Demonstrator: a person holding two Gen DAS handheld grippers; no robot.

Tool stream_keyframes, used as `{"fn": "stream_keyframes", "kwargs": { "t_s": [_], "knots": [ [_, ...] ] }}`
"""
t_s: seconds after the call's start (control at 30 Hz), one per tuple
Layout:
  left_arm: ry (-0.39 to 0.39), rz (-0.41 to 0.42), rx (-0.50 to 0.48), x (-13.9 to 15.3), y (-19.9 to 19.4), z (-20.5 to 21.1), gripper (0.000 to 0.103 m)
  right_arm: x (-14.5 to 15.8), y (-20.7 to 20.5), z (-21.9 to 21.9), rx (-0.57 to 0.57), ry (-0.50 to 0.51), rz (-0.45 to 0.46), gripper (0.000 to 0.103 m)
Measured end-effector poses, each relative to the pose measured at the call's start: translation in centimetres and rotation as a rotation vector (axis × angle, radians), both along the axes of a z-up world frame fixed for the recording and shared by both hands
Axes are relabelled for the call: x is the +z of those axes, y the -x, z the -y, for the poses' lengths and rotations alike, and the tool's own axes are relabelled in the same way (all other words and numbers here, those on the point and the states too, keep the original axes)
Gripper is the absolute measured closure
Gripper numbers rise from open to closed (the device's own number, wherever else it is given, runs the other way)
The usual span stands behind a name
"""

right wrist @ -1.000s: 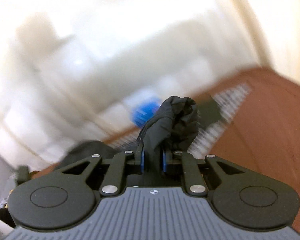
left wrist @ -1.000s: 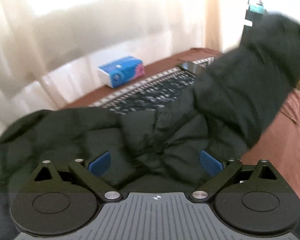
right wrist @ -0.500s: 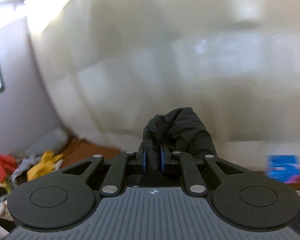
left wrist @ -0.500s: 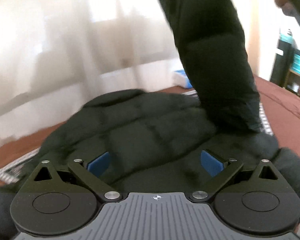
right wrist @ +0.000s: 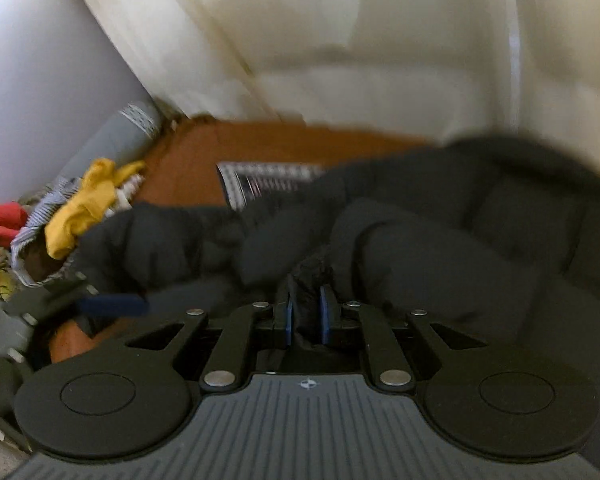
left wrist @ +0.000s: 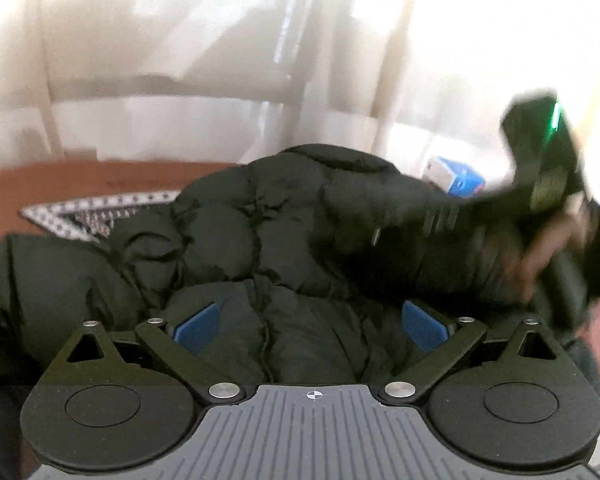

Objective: Fold clothes

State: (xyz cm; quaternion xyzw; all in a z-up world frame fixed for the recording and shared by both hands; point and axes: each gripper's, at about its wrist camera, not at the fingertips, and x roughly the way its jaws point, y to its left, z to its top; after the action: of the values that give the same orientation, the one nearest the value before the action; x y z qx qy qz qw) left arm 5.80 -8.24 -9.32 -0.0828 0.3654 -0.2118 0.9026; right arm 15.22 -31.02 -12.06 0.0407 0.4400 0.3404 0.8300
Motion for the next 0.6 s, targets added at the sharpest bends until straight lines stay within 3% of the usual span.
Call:
{"fn": "stream_keyframes", "kwargs": {
  "t_s": [0.07, 0.13, 0.2, 0.23, 0.3, 0.43, 0.6],
  "knots": [
    [0.084, -0.034, -0.006, 0.2, -0.4, -0.8, 0.001, -1.8, 0.4, -0.4, 0.007, 0.008, -0.026, 0.08],
    [0.156, -0.054, -0.01, 0.7, -1.1, -1.3, 0.001, -2.7, 1.0, -0.6, 0.02, -0.004, -0.031, 0.065],
    [0.222, -0.063, -0.018, 1.2, -2.4, -1.4, 0.0, -1.9, 1.6, -0.1, 0.022, -0.054, -0.016, 0.046],
    [0.242, -0.066, -0.025, 1.3, -3.3, -1.2, 0.0, -1.4, 2.0, 0.3, 0.017, -0.082, -0.005, 0.045],
    [0.26, -0.068, -0.044, 1.5, -4.9, -0.4, 0.0, 0.5, 3.5, 2.4, -0.022, -0.143, 0.036, 0.033],
    [0.265, -0.108, -0.092, 0.7, -8.3, 2.5, 0.0, 2.4, 6.7, 6.4, -0.125, -0.145, 0.107, 0.032],
    [0.168, -0.166, -0.091, -1.9, -12.8, 6.4, 0.0, 3.1, 9.6, 8.7, -0.209, -0.074, 0.159, 0.032]
  ]
}}
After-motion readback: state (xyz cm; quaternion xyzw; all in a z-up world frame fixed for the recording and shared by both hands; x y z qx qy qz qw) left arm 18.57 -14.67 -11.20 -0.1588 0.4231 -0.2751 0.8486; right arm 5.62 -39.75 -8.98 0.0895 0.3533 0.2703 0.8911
